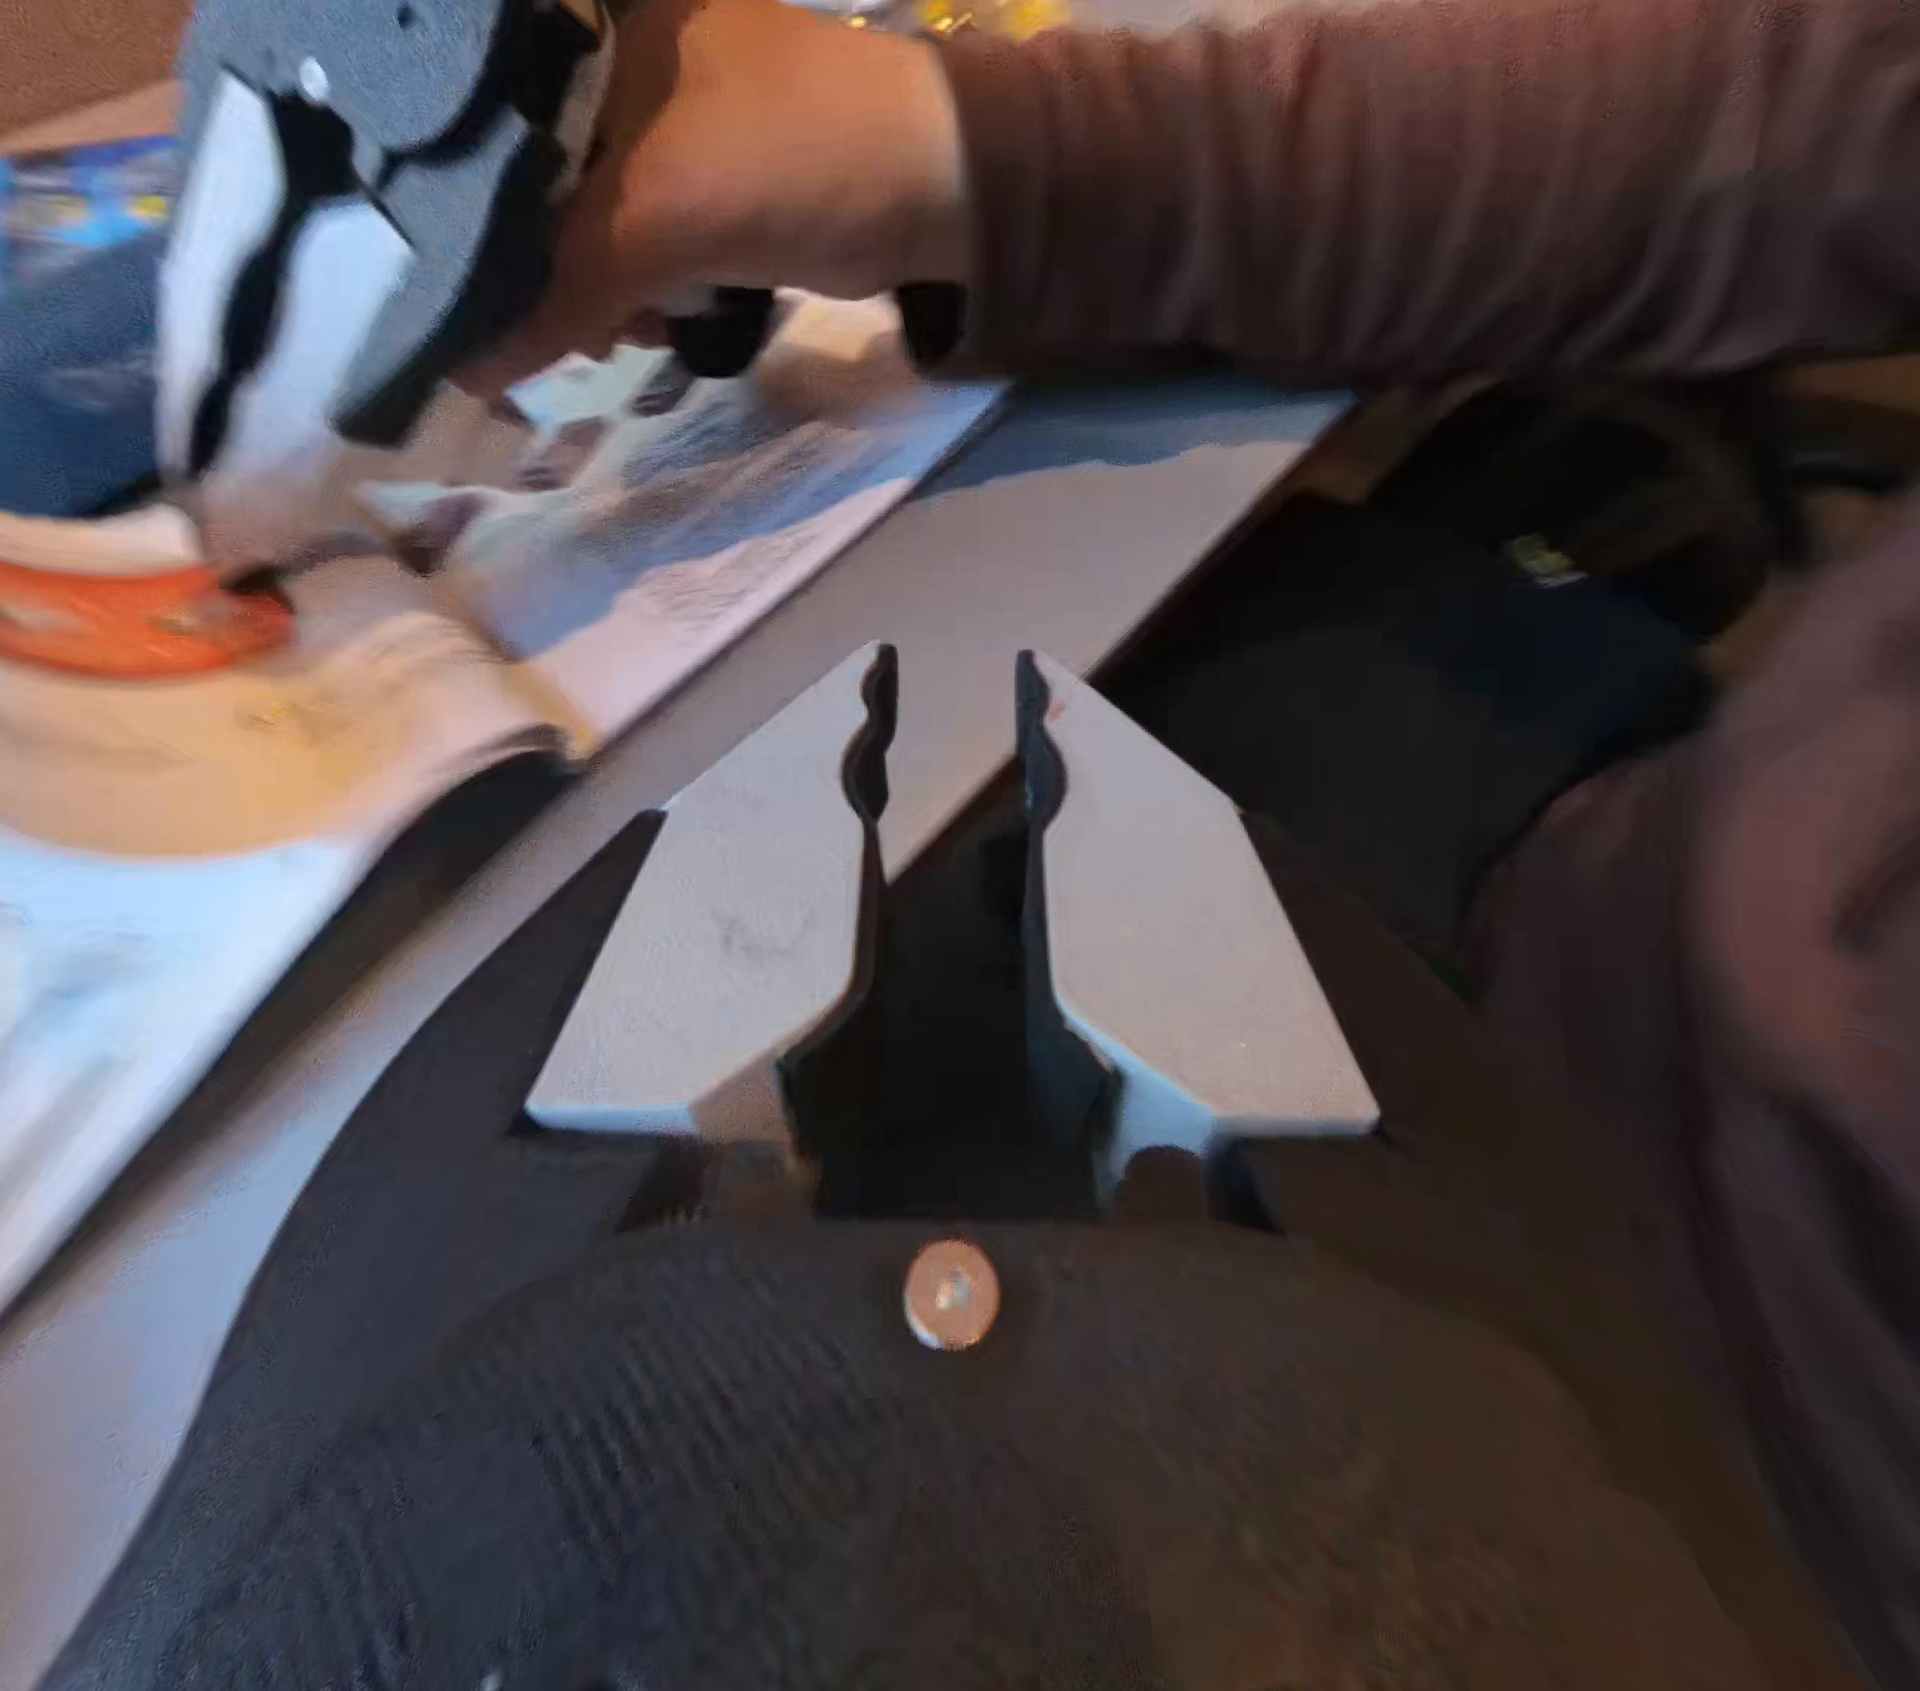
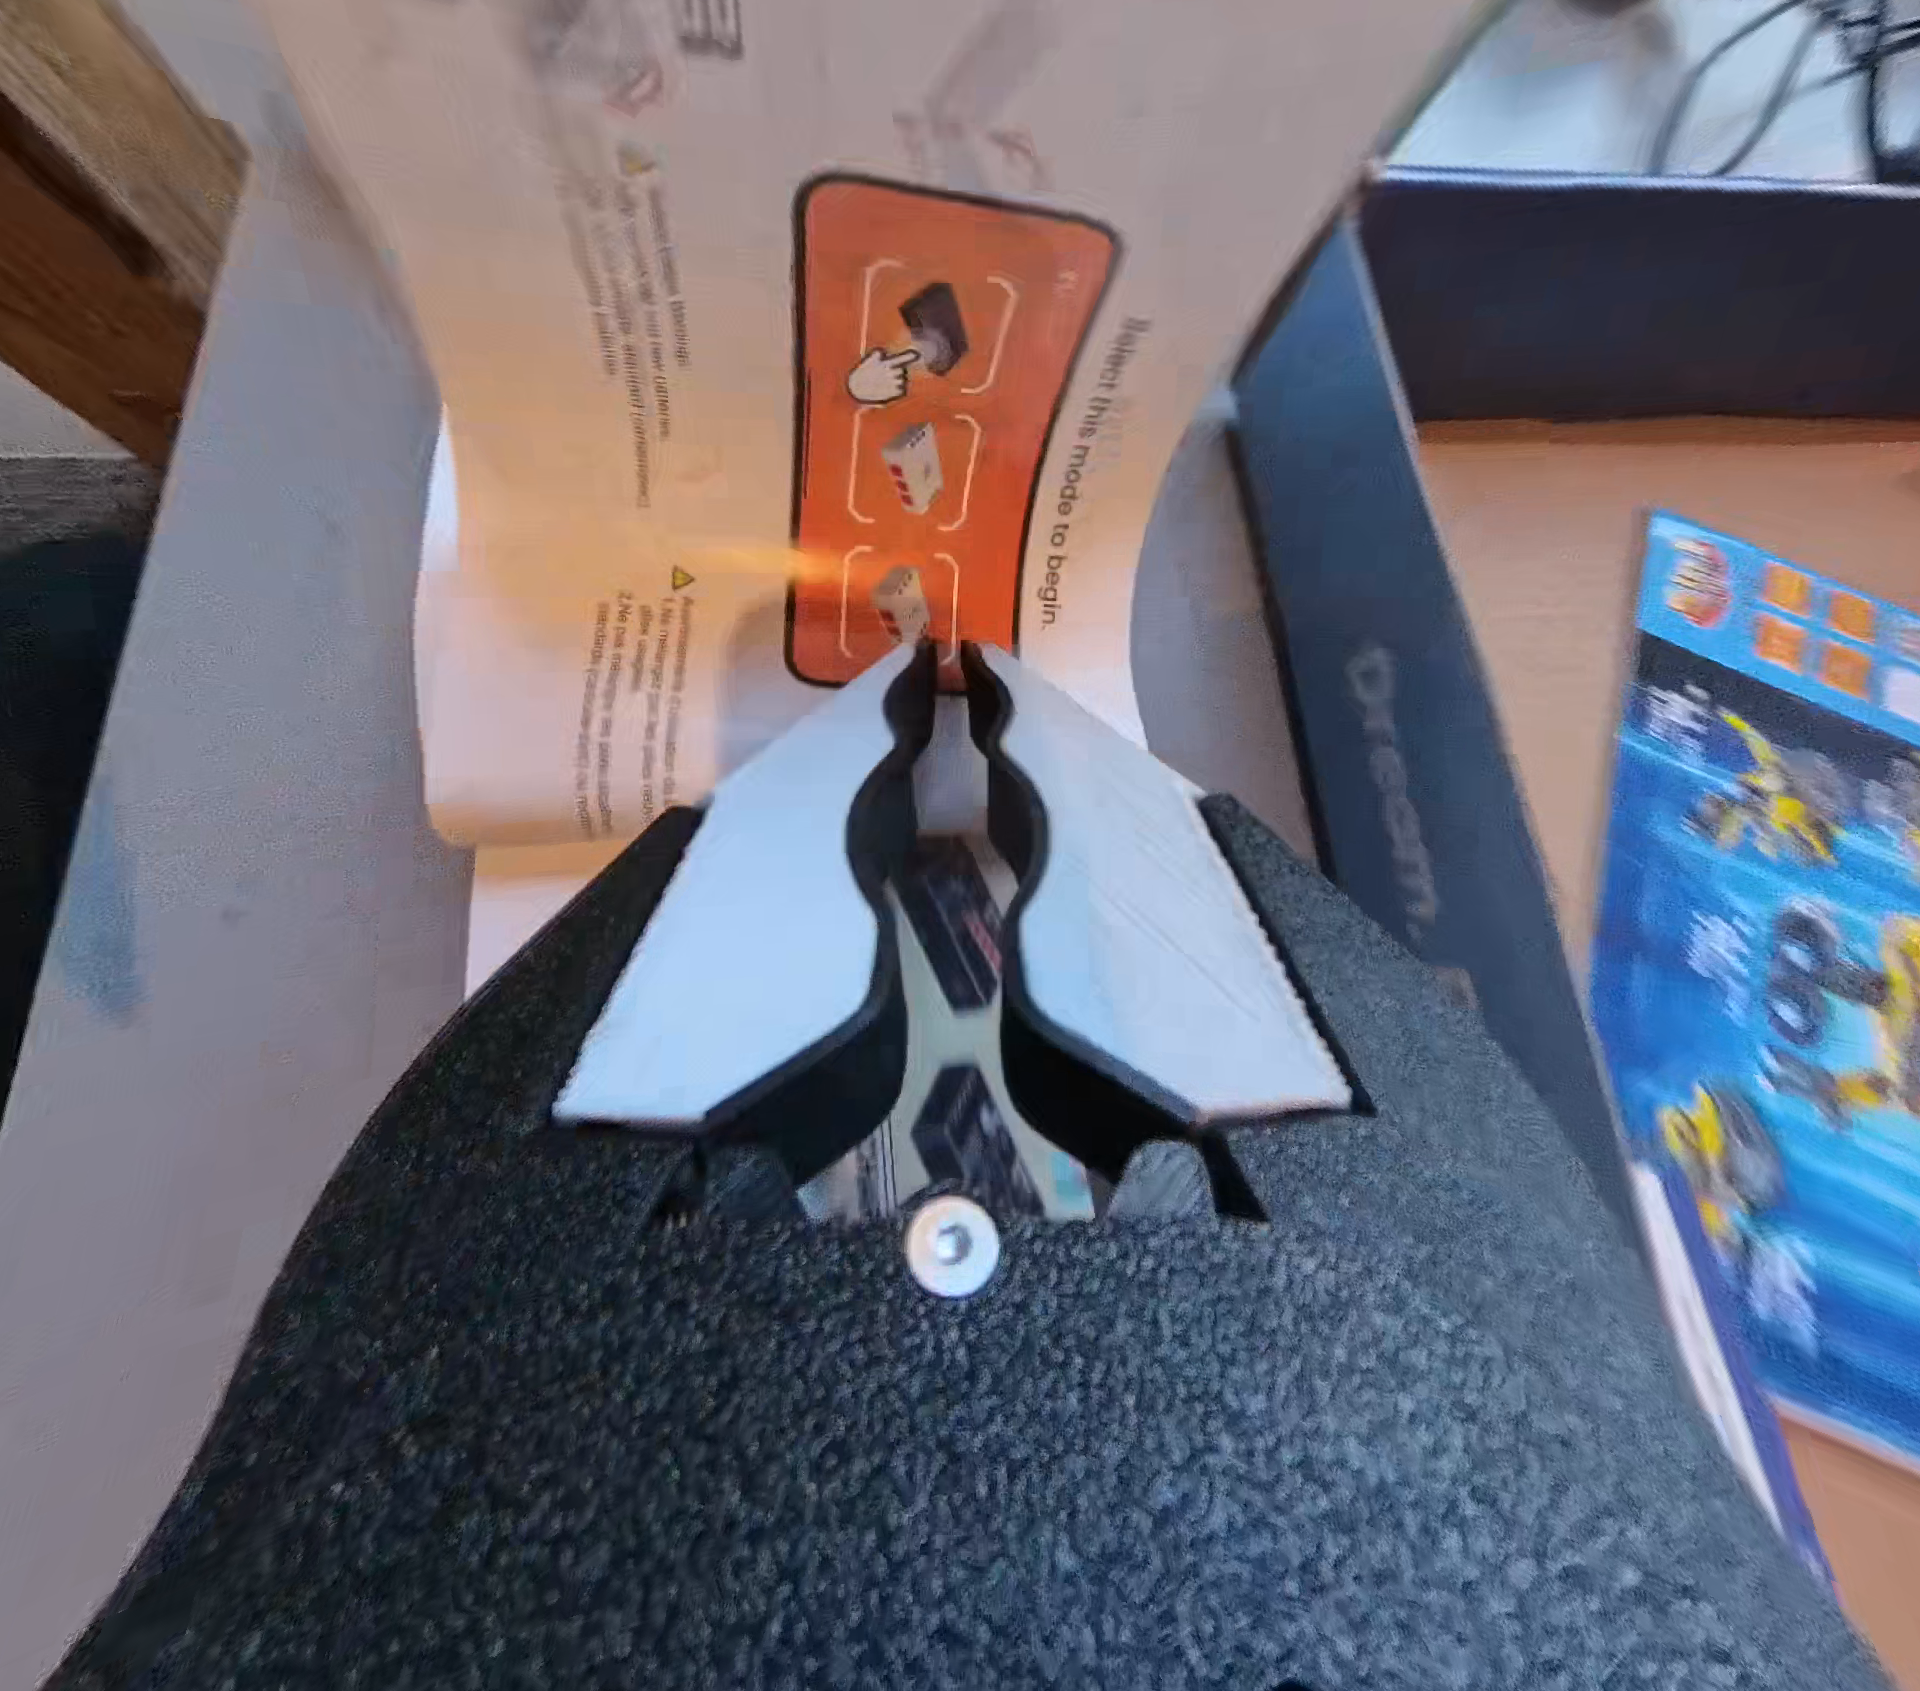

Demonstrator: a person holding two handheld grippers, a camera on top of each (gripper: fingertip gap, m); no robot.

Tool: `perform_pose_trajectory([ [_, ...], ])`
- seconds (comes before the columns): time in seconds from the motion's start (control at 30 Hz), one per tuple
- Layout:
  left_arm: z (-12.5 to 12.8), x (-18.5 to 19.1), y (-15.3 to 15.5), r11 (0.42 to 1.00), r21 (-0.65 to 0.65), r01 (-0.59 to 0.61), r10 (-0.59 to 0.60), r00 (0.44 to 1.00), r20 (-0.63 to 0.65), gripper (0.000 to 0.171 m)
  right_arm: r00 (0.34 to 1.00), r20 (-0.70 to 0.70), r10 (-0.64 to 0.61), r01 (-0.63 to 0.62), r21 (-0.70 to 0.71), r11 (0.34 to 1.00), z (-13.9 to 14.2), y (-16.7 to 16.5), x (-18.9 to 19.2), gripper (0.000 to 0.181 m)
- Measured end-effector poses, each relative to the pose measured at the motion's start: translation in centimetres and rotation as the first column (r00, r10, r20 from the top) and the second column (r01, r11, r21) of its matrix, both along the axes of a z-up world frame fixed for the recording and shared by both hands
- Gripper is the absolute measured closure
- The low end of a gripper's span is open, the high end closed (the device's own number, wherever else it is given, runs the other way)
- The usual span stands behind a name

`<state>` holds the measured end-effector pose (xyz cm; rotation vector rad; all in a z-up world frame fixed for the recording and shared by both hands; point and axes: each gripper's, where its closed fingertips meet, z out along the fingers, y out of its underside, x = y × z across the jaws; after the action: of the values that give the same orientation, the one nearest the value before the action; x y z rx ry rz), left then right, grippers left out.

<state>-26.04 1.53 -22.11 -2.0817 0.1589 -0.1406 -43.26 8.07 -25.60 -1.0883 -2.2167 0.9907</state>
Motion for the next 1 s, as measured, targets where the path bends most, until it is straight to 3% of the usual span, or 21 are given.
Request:
perform_pose_trajectory([
  [0.1,-0.6,-5.2,1.9,0.988,-0.078,-0.136,0.112,0.96,-0.258,0.155,0.996,0.069,0.047,-0.048,0.002,0.999,-1.9,-1.5,-1.3,0.178],
  [0.23,-0.9,-10.7,3.5,0.964,-0.104,-0.244,0.198,0.923,-0.33,0.168,0.998,0.031,0.05,-0.048,-0.061,0.997,-0.9,-1.4,-2.1,0.176],
  [0.33,-3.2,-14.0,3.0,0.928,-0.201,-0.314,0.21,0.886,-0.414,0.171,0.999,-0.014,0.046,-0.048,-0.149,0.988,0.3,-0.5,-1.6,0.177],
  [0.4,-5.3,-15.3,2.1,0.884,-0.301,-0.358,0.206,0.876,-0.437,0.171,0.998,-0.055,0.01,-0.018,-0.135,0.991,0.7,0.7,-1.5,0.178],
  [0.53,-6.3,-15.9,1.2,0.855,-0.334,-0.397,0.24,0.873,-0.424,0.171,0.996,-0.088,0.035,-0.041,-0.073,0.996,0.9,1.4,-0.6,0.181],
  [0.67,-5.9,-16.8,0.4,0.827,-0.327,-0.458,0.297,0.849,-0.437,0.171,0.996,-0.044,0.071,-0.068,0.079,0.995,-1.3,1.1,-0.2,0.181],
  [0.73,-4.5,-16.5,1.0,0.847,-0.272,-0.456,0.321,0.848,-0.422,0.171,0.996,-0.033,0.079,-0.072,0.16,0.984,-2.1,0.9,-0.2,0.181],
  [0.83,-2.1,-13.7,3.6,0.923,-0.178,-0.341,0.274,0.908,-0.318,0.171,0.995,-0.057,0.078,-0.062,0.242,0.968,-2.4,0.8,-0.4,0.181],
  [1.0,-5.6,-14.2,4.3,0.879,-0.316,-0.356,0.231,0.899,-0.372,0.171,0.983,-0.175,0.049,-0.002,0.258,0.966,-0.8,1.2,-0.6,0.181],
])
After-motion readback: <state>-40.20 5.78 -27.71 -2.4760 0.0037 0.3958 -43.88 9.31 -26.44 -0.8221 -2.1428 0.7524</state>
